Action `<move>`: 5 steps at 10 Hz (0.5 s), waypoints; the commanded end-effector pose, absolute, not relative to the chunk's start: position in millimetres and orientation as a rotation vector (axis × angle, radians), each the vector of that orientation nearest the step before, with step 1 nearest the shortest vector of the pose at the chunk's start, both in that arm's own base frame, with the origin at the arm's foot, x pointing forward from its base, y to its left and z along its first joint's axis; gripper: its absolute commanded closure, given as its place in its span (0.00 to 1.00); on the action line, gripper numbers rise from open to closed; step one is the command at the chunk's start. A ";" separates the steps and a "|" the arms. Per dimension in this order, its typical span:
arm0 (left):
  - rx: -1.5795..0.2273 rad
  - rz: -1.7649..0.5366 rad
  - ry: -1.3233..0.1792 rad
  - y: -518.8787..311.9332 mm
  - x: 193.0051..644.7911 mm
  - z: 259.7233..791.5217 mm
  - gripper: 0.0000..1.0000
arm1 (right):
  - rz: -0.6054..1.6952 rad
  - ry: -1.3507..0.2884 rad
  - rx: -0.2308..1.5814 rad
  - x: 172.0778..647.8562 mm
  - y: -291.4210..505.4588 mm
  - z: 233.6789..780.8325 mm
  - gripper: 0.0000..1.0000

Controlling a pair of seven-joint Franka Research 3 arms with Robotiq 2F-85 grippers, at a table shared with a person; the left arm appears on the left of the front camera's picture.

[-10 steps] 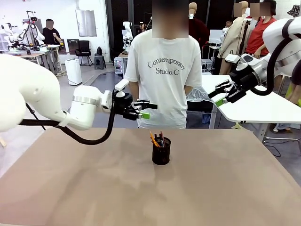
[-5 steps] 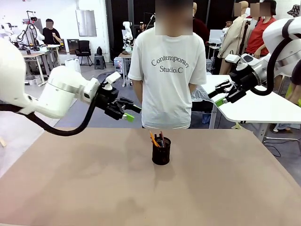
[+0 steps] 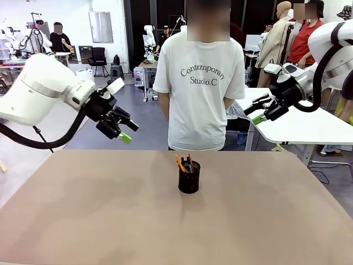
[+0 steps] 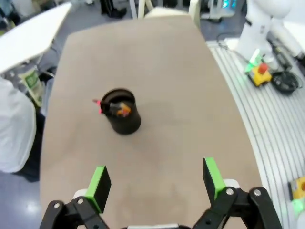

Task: Place the pens into the pen holder.
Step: Pick up a writing instrument from the table and place it into the Pen holder.

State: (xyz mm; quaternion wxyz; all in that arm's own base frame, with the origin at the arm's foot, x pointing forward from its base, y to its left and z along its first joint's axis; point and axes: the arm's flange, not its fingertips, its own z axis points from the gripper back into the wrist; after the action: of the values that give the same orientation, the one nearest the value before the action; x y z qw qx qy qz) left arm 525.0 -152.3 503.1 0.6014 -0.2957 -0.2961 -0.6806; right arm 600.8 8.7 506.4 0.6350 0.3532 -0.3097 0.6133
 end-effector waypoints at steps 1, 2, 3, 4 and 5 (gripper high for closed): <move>-0.650 -1.571 -0.640 -135.4 523.2 506.7 0.00 | 1.403 -0.706 0.802 602.2 9.9 508.6 0.00; -0.634 -1.588 -0.650 -121.7 525.5 514.3 0.00 | 1.403 -0.706 0.802 602.2 9.9 508.6 0.00; -0.608 -1.590 -0.655 -113.3 528.5 517.6 0.00 | 1.403 -0.706 0.802 602.2 9.9 508.6 0.00; -0.578 -1.576 -0.666 -107.3 530.2 519.0 0.00 | 1.403 -0.706 0.802 602.2 9.9 508.6 0.00; -0.555 -1.555 -0.681 -99.7 535.2 520.5 0.00 | 1.403 -0.706 0.802 602.2 9.9 508.6 0.00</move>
State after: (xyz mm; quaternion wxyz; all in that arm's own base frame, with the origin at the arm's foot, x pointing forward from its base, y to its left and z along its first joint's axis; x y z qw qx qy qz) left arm 533.5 -102.0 517.5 0.6234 -0.2545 -0.2931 -0.6787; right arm 600.8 8.7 506.4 0.6350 0.3532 -0.3097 0.6133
